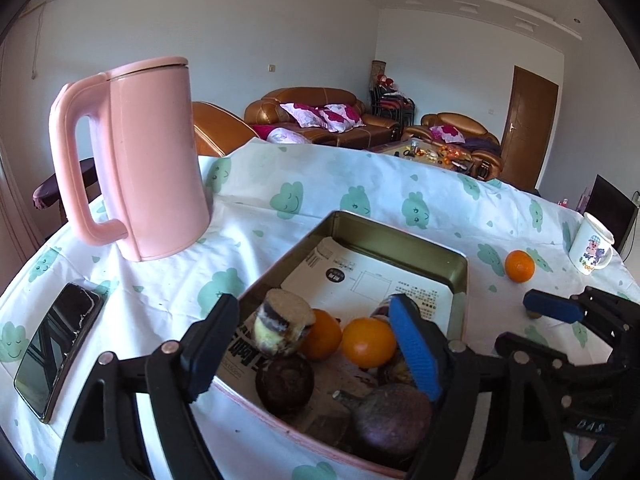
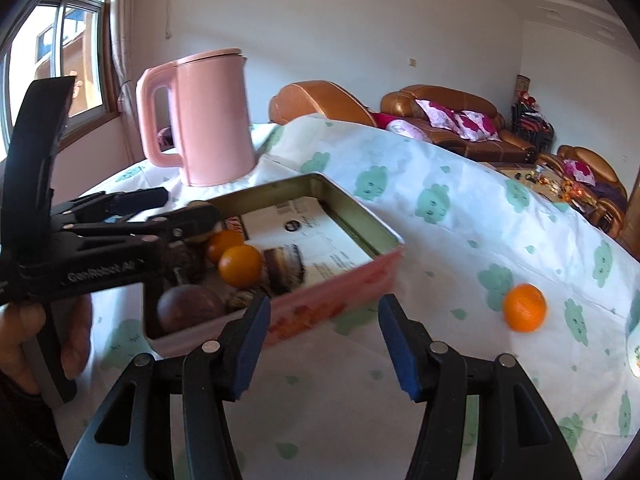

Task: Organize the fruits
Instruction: 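Grasp the small tan fruit with the right tool while the left tool grasps an orange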

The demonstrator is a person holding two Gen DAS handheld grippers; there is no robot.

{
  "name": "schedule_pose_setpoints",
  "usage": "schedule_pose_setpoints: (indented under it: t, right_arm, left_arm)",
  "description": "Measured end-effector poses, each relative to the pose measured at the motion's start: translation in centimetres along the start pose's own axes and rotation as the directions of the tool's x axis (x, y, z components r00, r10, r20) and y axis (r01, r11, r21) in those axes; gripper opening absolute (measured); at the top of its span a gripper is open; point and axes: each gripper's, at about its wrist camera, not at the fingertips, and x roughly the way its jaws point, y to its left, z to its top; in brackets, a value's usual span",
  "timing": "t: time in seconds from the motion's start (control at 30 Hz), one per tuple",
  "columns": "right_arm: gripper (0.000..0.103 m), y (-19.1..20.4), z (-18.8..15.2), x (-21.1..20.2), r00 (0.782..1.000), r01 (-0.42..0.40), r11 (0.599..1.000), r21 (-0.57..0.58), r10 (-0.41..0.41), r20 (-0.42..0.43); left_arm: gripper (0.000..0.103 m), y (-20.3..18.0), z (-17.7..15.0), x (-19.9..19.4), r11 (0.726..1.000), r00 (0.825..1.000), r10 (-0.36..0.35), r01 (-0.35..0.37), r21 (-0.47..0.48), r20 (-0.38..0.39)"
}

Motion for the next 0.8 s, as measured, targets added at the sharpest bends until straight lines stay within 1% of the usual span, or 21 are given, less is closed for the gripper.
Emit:
schedule_pose_setpoints:
  t: [0.07,0.1,0.2,0.3,0.4,0.5,0.57,0.6,0.63,0.7,0.8]
  right_arm:
    - [0.058,-2.6,-0.7,-0.4,0.996,0.084,0.996,0.023,-0.084,-0.023]
    - [0.058,-3.9,-1.1,-0.5,0.993,0.111,0.993,0.042,-0.109,-0.040]
    - [0.058,-7.1,-2.0,-0.4,0.986,0.149,0.985,0.090,-0.141,-0.089]
    - [0.058,-8.8,-2.6,0.3,0.984,0.144,0.981,0.127,-0.127,-0.128]
    - [0.058,-9.3,-2.9,1.0,0.981,0.141,0.981,0.130,-0.121,-0.149]
    - [0.057,-9.9,-2.9,2.2,0.983,0.103,0.981,0.163,-0.076,-0.165]
    - [0.051,-10.2,-2.8,2.6,0.985,0.081,0.981,0.179,-0.050,-0.167]
    - [0.037,-10.3,-2.9,2.9,0.984,0.068,0.981,0.184,-0.036,-0.175]
    - [0.030,-10.4,-2.9,3.0,0.984,0.062,0.981,0.185,-0.029,-0.178]
    - [0.028,-10.8,-2.8,2.6,0.986,0.054,0.980,0.191,-0.023,-0.165]
    - [0.028,-12.1,-2.7,1.7,0.987,0.085,0.978,0.188,-0.057,-0.149]
  left_arm:
    - [0.080,-1.0,0.1,0.0,1.000,1.000,-0.016,0.016,0.015,-0.005]
    - [0.080,-1.6,0.1,0.0,0.999,1.000,-0.025,0.026,0.021,-0.008]
    - [0.080,-3.2,0.4,0.2,0.998,0.999,-0.044,0.045,0.044,-0.023]
    - [0.080,-4.7,0.8,0.3,0.996,0.998,-0.059,0.061,0.060,-0.036]
    - [0.080,-6.1,1.1,0.4,0.994,0.997,-0.065,0.068,0.089,-0.035]
    - [0.080,-7.3,1.4,0.5,0.991,0.996,-0.071,0.076,0.114,-0.045]
    - [0.080,-8.1,1.6,0.8,0.988,0.995,-0.078,0.085,0.125,-0.056]
    - [0.080,-8.6,1.7,1.0,0.987,0.995,-0.082,0.089,0.132,-0.062]
    - [0.080,-9.0,1.7,1.1,0.986,0.994,-0.085,0.093,0.140,-0.067]
    - [0.080,-10.1,1.9,1.5,0.982,0.993,-0.088,0.099,0.159,-0.075]
    - [0.080,-12.0,2.4,2.5,0.977,0.990,-0.105,0.120,0.176,-0.094]
